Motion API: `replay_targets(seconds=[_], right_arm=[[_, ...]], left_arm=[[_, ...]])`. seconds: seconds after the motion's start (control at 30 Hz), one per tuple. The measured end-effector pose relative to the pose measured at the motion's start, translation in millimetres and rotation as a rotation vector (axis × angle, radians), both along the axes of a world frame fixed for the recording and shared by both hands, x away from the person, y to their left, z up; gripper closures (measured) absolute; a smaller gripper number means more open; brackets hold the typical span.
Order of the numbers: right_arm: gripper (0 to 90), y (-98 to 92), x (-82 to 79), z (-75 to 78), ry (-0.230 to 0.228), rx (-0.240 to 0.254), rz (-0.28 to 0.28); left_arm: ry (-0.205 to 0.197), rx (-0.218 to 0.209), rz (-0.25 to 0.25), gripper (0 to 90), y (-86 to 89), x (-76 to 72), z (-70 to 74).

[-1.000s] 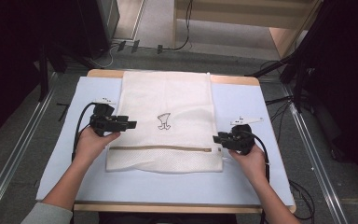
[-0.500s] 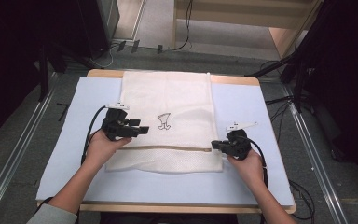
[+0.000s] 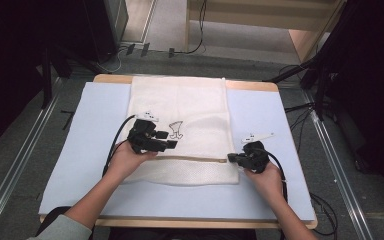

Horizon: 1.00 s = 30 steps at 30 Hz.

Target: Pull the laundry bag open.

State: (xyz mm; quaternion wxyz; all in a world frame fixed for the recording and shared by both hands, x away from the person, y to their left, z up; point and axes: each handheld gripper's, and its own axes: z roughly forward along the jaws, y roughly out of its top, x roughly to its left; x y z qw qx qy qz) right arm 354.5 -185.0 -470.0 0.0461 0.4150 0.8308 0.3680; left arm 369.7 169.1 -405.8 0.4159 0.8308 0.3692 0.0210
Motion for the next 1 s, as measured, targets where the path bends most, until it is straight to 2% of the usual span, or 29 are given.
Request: replay_targets(seconds=[0.27, 0.43, 0.5, 0.6, 0.7, 0.77, 0.8, 0.87, 0.93, 1.0], right_arm=[[90.0, 0.0, 1.2, -2.3, -0.015, -0.004, 0.023], [90.0, 0.0, 0.0, -3.0, -0.03, -0.007, 0.029], [90.0, -0.2, 0.0, -3.0, -0.028, -0.005, 0.026], [90.0, -0.1, -0.5, -3.2, -0.029, -0.004, 0.021], [90.0, 0.1, -1.0, -3.4, -0.036, -0.004, 0.022], [90.0, -0.3, -0.9, -3.6, -0.035, -0.002, 0.025], [90.0, -0.3, -1.0, -3.6, -0.034, -0.002, 0.022], [90.0, -0.6, -0.8, -3.8, -0.035, 0.0, 0.024], [90.0, -0.6, -0.9, -3.6, -0.028, 0.004, 0.019], [90.0, -0.9, -0.7, -3.6, -0.028, 0.002, 0.02]], left_arm=[[0.01, 0.034, -0.067, 50.2, -29.6, -4.2, -4.9], [0.024, 0.01, -0.106, 59.4, -52.5, -7.5, -9.3], [0.034, 0.009, -0.123, 60.6, -60.9, -7.2, -12.2], [0.075, 0.026, -0.12, 60.6, -73.6, -7.0, -16.3], [0.088, 0.036, -0.125, 62.6, -82.4, -7.9, -19.3], [0.073, 0.041, -0.12, 67.8, -86.9, -9.1, -19.2], [0.072, 0.02, -0.119, 71.0, -90.6, -9.7, -18.7], [0.088, 0.016, -0.136, 74.2, -98.8, -9.2, -18.4], [0.066, 0.046, -0.155, 78.7, -108.2, -11.3, -18.7], [0.076, 0.052, -0.161, 80.1, -118.1, -11.4, -22.2]])
